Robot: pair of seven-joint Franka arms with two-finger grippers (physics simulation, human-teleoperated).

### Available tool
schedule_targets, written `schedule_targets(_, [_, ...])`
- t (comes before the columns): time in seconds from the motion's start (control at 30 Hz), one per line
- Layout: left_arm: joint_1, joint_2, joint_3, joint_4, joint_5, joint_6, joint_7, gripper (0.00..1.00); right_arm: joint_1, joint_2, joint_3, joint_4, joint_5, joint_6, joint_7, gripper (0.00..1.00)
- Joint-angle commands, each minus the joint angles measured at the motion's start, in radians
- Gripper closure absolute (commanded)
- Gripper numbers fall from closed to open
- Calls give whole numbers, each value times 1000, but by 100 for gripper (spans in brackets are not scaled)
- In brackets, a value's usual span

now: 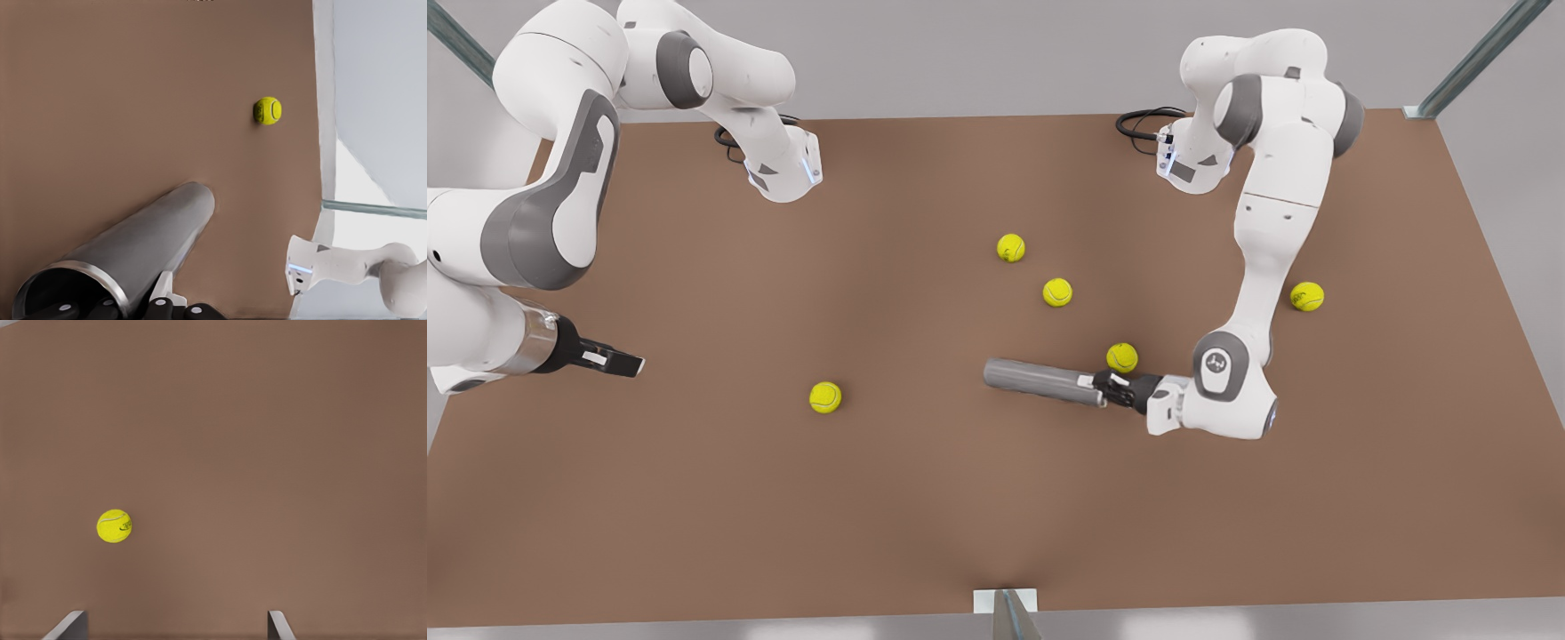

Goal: Put the tennis tube upright

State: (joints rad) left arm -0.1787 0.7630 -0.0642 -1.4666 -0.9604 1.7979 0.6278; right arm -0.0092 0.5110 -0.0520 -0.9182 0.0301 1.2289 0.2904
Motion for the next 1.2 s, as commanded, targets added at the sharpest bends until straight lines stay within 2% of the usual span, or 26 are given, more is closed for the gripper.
schedule_targets(0.0, [1,-40,21,2,92,-58,-111,79,0,0,0,1,1,0,-2,0])
schedule_targets(0.37, [2,-223,132,3,229,-94,-145,79,0,0,0,1,-1,0,-1,0])
schedule_targets(0.5, [4,-264,152,49,379,-89,-175,79,0,-2,0,1,2,0,-1,0])
schedule_targets(0.67, [2,-297,242,106,460,-78,-183,79,-3,-2,0,1,1,0,-2,0])
schedule_targets(0.7, [2,-306,250,107,527,-77,-183,79,-2,-2,0,1,1,0,-1,0])
schedule_targets(0.87, [-33,-355,244,112,842,-83,-207,79,0,-2,0,1,2,0,-1,0])
schedule_targets(0.93, [-58,-358,227,111,931,-84,-335,79,0,-2,0,1,2,0,4,0])
schedule_targets(1.03, [-59,-343,185,106,950,-77,-494,79,0,-5,0,1,2,0,3,0])
schedule_targets(1.17, [-53,-300,176,106,943,-40,-507,79,2,-5,0,2,2,0,-2,0])
